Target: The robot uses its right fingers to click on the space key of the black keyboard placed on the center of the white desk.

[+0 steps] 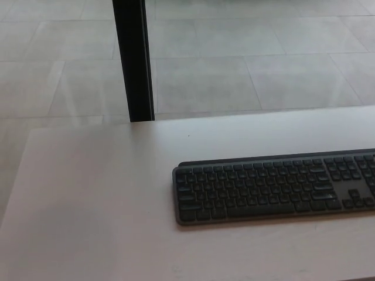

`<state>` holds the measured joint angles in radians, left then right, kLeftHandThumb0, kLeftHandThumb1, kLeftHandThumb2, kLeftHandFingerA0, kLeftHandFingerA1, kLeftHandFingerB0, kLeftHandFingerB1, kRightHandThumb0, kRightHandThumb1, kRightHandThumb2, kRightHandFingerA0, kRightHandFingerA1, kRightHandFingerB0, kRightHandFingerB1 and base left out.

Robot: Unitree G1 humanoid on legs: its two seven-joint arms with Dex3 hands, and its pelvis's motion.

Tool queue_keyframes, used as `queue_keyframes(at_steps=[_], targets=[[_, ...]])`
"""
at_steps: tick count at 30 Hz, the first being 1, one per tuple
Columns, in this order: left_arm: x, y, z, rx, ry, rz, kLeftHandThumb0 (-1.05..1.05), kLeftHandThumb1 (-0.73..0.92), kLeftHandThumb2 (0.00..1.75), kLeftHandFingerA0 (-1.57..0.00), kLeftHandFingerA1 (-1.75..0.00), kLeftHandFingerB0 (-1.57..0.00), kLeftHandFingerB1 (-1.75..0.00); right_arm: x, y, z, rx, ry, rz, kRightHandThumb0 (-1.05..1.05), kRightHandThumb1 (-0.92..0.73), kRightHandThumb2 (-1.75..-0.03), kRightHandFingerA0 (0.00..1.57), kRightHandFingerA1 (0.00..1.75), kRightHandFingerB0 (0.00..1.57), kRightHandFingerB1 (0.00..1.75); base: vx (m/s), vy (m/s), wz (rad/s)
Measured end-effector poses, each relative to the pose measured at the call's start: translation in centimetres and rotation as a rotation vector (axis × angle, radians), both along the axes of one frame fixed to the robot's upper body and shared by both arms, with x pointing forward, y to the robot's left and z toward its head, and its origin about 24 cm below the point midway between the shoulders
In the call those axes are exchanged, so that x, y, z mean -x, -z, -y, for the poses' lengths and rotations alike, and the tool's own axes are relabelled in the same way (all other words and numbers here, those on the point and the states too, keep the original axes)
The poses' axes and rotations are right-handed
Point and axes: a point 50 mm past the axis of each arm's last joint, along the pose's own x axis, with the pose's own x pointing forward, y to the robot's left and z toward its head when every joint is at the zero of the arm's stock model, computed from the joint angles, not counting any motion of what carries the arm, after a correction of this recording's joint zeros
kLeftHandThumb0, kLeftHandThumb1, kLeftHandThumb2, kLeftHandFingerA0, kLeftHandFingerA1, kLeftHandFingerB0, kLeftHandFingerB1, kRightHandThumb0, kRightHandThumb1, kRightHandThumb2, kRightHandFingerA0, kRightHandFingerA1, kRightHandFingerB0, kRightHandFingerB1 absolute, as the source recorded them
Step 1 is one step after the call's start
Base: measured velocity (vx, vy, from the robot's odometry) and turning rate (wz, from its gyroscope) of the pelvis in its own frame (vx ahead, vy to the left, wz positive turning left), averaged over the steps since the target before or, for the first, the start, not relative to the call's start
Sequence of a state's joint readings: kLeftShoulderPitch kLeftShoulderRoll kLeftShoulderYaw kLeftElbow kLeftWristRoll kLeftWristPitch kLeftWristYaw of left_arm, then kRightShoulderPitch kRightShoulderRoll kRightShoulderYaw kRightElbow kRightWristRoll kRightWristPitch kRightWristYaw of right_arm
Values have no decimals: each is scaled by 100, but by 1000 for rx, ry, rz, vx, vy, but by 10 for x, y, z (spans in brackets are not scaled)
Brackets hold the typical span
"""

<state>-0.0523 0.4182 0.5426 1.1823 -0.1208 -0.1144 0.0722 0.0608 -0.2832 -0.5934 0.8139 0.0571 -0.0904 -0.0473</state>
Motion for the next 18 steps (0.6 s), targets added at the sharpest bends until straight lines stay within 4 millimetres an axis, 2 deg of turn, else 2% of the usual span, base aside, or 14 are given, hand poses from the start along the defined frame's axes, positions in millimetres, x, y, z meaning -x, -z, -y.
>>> queue_keyframes(at_steps=[1,3,4,5,7,8,9,10,11,12,13,16,18], targets=[[1,-1,-2,1,-19,10,-49,61,58,-95,-87,-75,-60,1,-1,2,0,18,14,-56,-50,-56,95,82,74,59,0,0,0],[4,-4,-8,0,-89,44,-49,61,58,-92,-84,-73,-60,5,-8,11,5,98,63,-54,-51,-55,100,85,76,59,0,0,0],[6,-5,-10,-1,-115,52,-49,61,58,-98,-92,-72,-60,5,-11,15,12,134,86,-56,-51,-55,107,93,80,60,0,0,0],[8,-6,-11,-1,-137,61,-49,62,58,-98,-92,-74,-60,5,-16,21,24,168,108,-54,-52,-55,110,101,81,62,0,0,0],[8,-6,-12,2,-159,77,-49,61,58,-97,-85,-74,-61,4,-25,30,45,225,147,-55,-52,-58,113,105,87,64,0,0,0],[8,-6,-12,3,-165,81,-49,61,58,-94,-85,-73,-61,4,-28,33,49,250,163,-54,-51,-59,107,106,85,67,0,0,0],[8,-6,-12,2,-168,83,-49,62,58,-95,-89,-74,-62,4,-31,36,49,280,181,-51,-38,-93,94,98,76,79,0,0,0],[8,-6,-12,2,-171,86,-49,62,58,-95,-89,-74,-62,3,-35,41,48,321,207,-51,-38,-93,94,98,76,79,0,0,0],[7,-6,-12,2,-173,88,-49,63,59,-93,-90,-73,-62,2,-39,44,49,346,224,-52,-49,-64,100,99,78,73,0,0,0],[7,-7,-12,1,-176,93,-49,63,59,-93,-90,-73,-62,0,-46,50,52,387,257,-52,-49,-64,100,99,78,73,0,0,0],[7,-7,-12,1,-178,96,-49,63,59,-96,-92,-74,-62,-2,-52,54,52,414,288,-55,-50,-62,100,99,85,70,0,0,0],[7,-7,-12,1,-183,103,-50,62,58,-97,-95,-76,-63,-16,-69,61,51,453,375,-55,-55,-57,103,90,79,59,0,0,0],[6,-7,-12,4,-187,108,-50,61,58,-93,-84,-76,-62,-29,-84,64,54,453,441,-49,-58,-57,94,85,68,55,0,0,0]])
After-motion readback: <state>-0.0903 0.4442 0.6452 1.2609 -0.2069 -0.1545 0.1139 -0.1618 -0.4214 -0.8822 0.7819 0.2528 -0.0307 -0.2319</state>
